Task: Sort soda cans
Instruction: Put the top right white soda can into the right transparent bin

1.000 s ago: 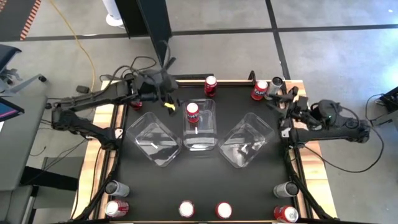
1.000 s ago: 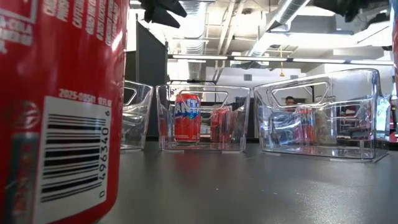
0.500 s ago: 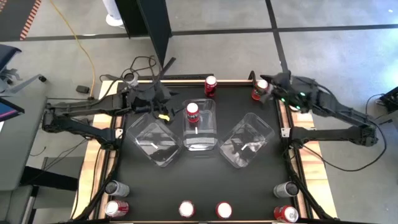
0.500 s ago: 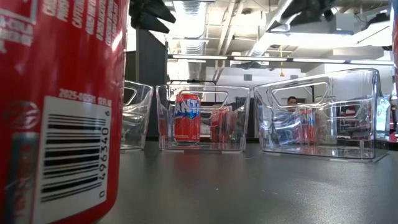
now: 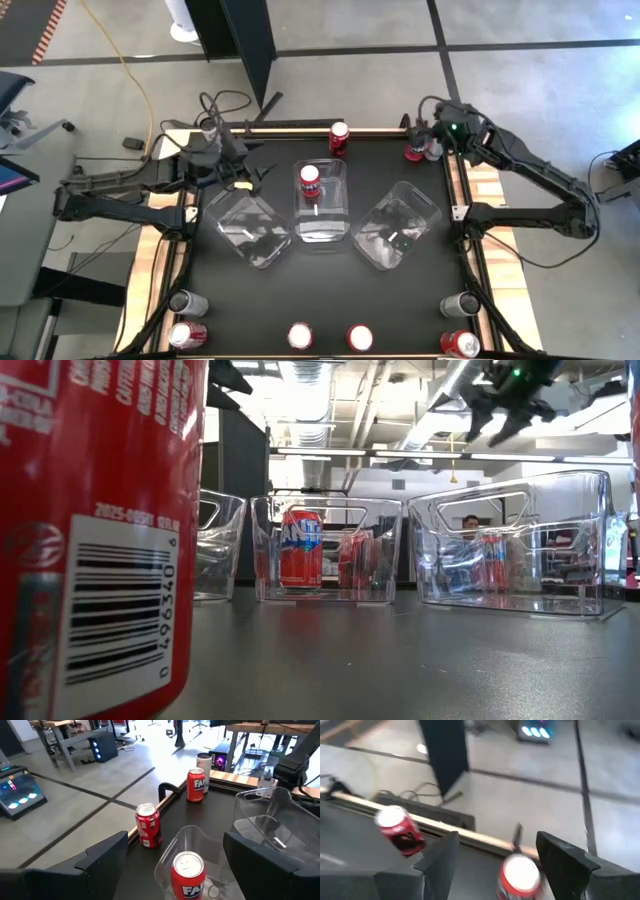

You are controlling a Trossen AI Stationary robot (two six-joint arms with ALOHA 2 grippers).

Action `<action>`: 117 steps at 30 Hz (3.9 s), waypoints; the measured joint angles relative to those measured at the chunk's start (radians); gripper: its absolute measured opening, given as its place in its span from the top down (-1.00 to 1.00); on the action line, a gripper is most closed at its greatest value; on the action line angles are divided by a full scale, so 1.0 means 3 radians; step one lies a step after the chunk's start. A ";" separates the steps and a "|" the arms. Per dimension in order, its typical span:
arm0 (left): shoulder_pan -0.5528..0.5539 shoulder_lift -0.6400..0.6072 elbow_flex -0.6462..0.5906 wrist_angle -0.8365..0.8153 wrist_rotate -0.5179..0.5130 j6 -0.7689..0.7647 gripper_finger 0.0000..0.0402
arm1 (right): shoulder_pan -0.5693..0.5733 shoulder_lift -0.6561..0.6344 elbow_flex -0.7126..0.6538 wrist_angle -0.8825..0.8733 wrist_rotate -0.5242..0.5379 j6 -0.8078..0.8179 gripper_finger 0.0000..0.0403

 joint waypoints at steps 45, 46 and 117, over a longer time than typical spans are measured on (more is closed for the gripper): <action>0.0098 -0.0033 -0.0272 0.0313 0.0208 0.0613 -0.59 | -0.0925 0.1281 0.0010 -0.0820 0.0027 0.2173 -0.83; 0.0124 -0.0033 -0.0272 0.0307 0.0267 0.0622 -0.59 | -0.0925 0.1297 0.0010 -0.0823 0.0036 0.2209 -0.83; 0.0442 -0.0028 -0.0330 0.0037 0.1086 0.0700 -0.59 | -0.1033 0.1605 0.0008 -0.0780 0.0575 0.3202 -0.65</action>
